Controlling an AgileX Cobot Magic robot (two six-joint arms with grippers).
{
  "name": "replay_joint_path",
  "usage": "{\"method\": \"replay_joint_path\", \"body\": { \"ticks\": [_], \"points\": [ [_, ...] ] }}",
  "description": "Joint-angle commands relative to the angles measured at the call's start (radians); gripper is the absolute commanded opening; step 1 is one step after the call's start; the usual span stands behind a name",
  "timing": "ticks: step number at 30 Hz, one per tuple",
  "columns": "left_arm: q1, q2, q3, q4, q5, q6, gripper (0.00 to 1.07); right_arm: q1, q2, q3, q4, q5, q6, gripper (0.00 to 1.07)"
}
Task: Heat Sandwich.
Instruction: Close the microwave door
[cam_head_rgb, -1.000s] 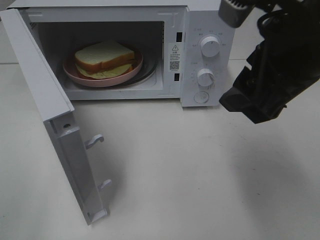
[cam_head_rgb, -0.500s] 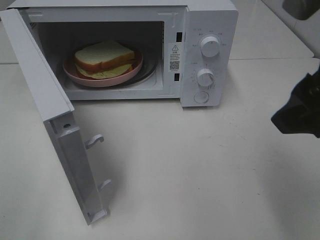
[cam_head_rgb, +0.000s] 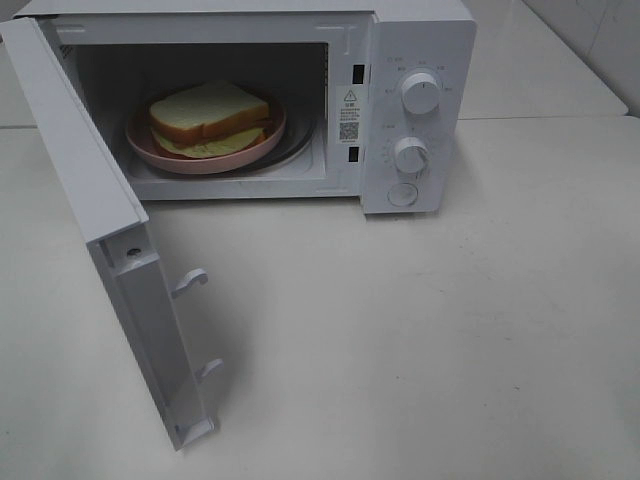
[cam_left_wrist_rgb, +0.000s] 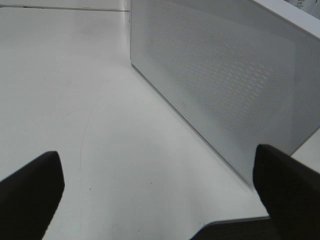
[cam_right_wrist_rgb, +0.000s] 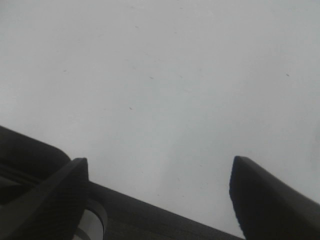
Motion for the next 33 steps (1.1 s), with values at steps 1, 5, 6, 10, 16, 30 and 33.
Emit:
{"method": "replay_joint_path", "body": {
  "ticks": [1,5,6,10,16,30,33],
  "points": [
    [-0.007,-0.016,0.002,-0.008,-0.005,0.000,0.97,-0.091,-0.095,0.031,0.003,0.002,-0.017,0.76],
    [-0.007,-0.016,0.002,-0.008,-0.005,0.000,0.97,-0.137,-0.175,0.049,0.003,0.001,-0.004,0.76],
    [-0.007,-0.016,0.002,-0.008,-0.005,0.000,0.97,-0.167,-0.231,0.065,0.004,0.001,0.001,0.76],
    [-0.007,-0.016,0.002,-0.008,-0.005,0.000,0.97,-0.213,-0.332,0.111,0.004,0.001,0.001,0.76],
    [-0.007,-0.016,0.002,-0.008,-0.005,0.000,0.97,-0.268,-0.468,0.174,0.013,0.002,0.002,0.76],
    [-0.007,-0.016,0.002,-0.008,-0.005,0.000,0.97,-0.388,-0.744,0.281,0.033,-0.091,-0.007,0.76],
    [-0.007,-0.016,0.002,-0.008,-0.005,0.000,0.97,-0.419,-0.789,0.286,0.046,-0.097,-0.019,0.76]
  ]
}}
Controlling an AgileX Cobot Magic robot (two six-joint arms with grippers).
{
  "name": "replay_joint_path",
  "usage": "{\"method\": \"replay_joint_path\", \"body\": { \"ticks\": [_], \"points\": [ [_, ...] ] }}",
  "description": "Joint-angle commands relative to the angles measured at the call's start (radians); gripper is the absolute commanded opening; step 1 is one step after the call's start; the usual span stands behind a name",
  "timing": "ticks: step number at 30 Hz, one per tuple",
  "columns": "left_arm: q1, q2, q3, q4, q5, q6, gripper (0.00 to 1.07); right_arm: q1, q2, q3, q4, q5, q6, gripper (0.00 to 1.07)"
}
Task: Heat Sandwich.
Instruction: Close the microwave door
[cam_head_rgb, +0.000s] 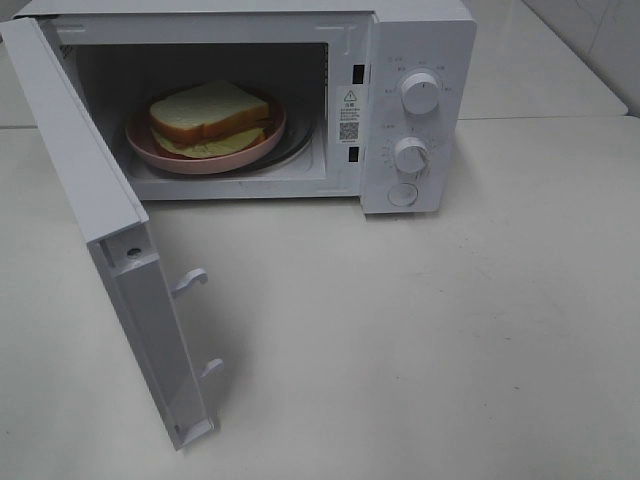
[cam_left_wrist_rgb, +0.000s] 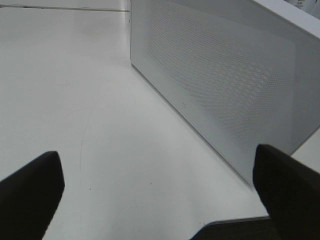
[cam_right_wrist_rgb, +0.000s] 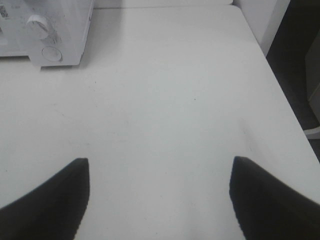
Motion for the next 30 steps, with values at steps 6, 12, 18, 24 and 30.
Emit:
{"method": "replay_joint_path", "body": {
  "ticks": [6,12,18,24,30],
  "points": [
    [-0.007,-0.016,0.002,-0.008,-0.005,0.000,0.97,-0.064,-0.051,0.006,0.022,-0.022,-0.026,0.76],
    [-0.007,-0.016,0.002,-0.008,-0.005,0.000,0.97,-0.062,-0.051,0.006,0.023,-0.022,-0.026,0.76],
    [-0.007,-0.016,0.002,-0.008,-0.005,0.000,0.97,-0.062,-0.051,0.006,0.023,-0.022,-0.026,0.76],
    [-0.007,-0.016,0.002,-0.008,-0.005,0.000,0.97,-0.062,-0.051,0.006,0.023,-0.022,-0.026,0.76],
    [-0.007,-0.016,0.002,-0.008,-0.005,0.000,0.97,-0.062,-0.051,0.006,0.023,-0.022,-0.026,0.76]
  ]
}}
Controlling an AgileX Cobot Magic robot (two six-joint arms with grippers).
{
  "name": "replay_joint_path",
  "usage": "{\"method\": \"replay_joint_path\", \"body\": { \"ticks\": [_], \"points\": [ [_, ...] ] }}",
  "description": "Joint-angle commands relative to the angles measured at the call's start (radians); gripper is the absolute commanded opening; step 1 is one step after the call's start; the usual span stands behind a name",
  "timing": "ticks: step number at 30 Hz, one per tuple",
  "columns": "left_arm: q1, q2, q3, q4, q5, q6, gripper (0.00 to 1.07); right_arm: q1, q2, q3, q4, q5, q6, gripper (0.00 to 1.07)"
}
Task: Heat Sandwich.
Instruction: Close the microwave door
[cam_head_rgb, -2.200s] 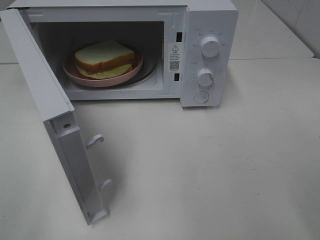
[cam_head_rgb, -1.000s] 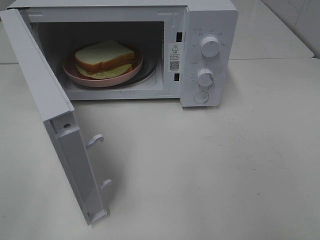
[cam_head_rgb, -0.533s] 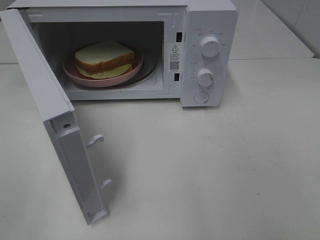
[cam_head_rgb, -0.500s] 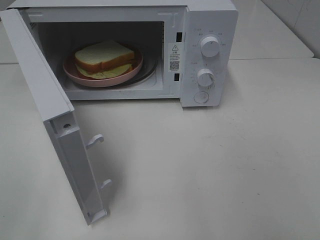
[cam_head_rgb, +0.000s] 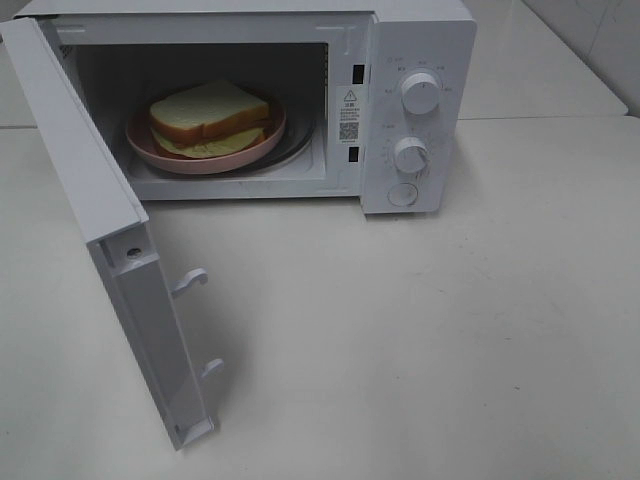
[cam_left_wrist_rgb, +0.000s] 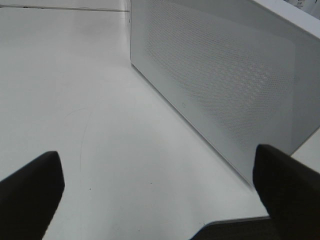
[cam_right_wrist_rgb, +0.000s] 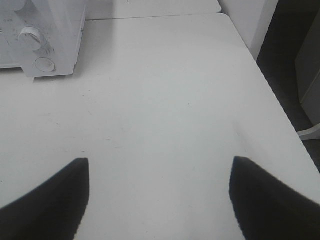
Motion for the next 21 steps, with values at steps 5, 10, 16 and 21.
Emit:
{"method": "replay_joint_path", "body": {
  "ticks": [5,10,16,21],
  "points": [
    [-0.007,-0.016,0.002,-0.008,-0.005,0.000,0.97,-0.004,-0.030,0.002,0.002,-0.015,-0.007,0.76],
    [-0.007,-0.016,0.002,-0.008,-0.005,0.000,0.97,-0.004,-0.030,0.002,0.002,-0.015,-0.007,0.76],
    [-0.007,-0.016,0.002,-0.026,-0.008,0.000,0.97,-0.004,-0.030,0.002,0.002,-0.015,-0.007,0.76],
    [-0.007,-0.016,0.002,-0.022,-0.008,-0.002,0.97,-0.004,-0.030,0.002,0.002,-0.015,-0.007,0.76]
  ]
}}
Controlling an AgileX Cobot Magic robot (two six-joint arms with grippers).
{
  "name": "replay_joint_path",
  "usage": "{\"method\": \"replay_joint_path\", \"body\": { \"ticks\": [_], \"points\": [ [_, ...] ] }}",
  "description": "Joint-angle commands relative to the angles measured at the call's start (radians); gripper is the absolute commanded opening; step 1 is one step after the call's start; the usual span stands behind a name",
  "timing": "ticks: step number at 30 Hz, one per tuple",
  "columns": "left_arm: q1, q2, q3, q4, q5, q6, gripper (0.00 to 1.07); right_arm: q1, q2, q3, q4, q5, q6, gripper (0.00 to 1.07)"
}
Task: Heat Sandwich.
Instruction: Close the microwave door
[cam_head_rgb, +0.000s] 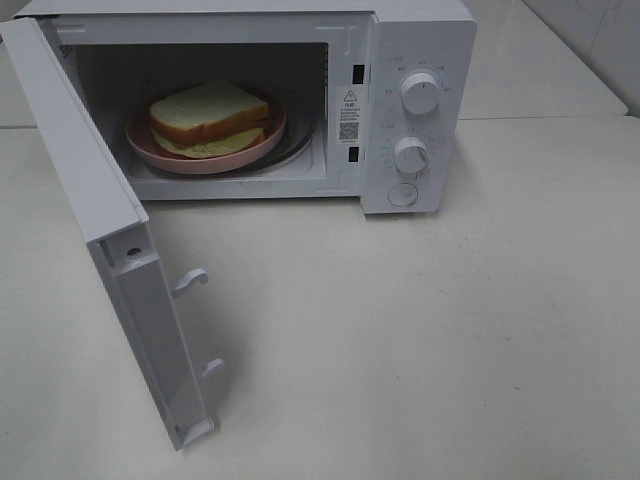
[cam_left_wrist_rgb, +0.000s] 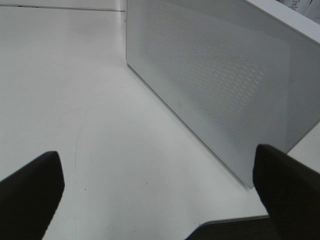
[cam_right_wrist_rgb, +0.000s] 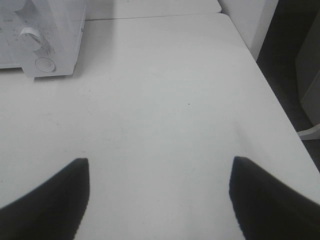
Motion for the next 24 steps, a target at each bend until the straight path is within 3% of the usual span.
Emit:
{"method": "replay_joint_path", "body": {
  "ticks": [1,9,14,18,19,20,22,23,24],
  "points": [
    [-0.007,-0.016,0.002,-0.007,-0.008,-0.002,0.97,-0.004,-0.030,0.002,0.002,-0.015,-0.007,0.76],
    [-0.007,0.020,-0.037,-0.002,-0.037,0.000,0.96,-0.004,-0.030,0.002,0.002,-0.015,-0.007,0.76],
    [-0.007,0.116,-0.051,-0.002,-0.109,0.000,0.87,-0.004,-0.030,0.002,0.002,-0.015,-0.007,0.76],
    [-0.007,0.231,-0.051,-0.004,-0.154,0.000,0.59,-0.004,-0.030,0.002,0.002,-0.015,-0.007,0.76],
    [-0.007,0.231,-0.051,-0.004,-0.154,0.000,0.59,-0.004,-0.030,0.002,0.002,-0.015,-0.007,0.76],
    [-0.007,0.267,-0.050,-0.002,-0.177,0.000,0.45,-0.004,-0.030,0.002,0.002,-0.015,-0.007,0.76],
    [-0.007,0.302,-0.045,0.001,-0.209,0.000,0.31,-0.004,-0.030,0.002,0.002,-0.015,-0.007,0.76],
    [-0.007,0.302,-0.045,0.001,-0.209,0.000,0.31,-0.004,-0.030,0.002,0.002,-0.015,-0.007,0.76],
    [-0.007,0.339,-0.031,0.008,-0.274,0.002,0.18,-0.004,-0.030,0.002,0.002,-0.015,-0.007,0.76]
  ]
}}
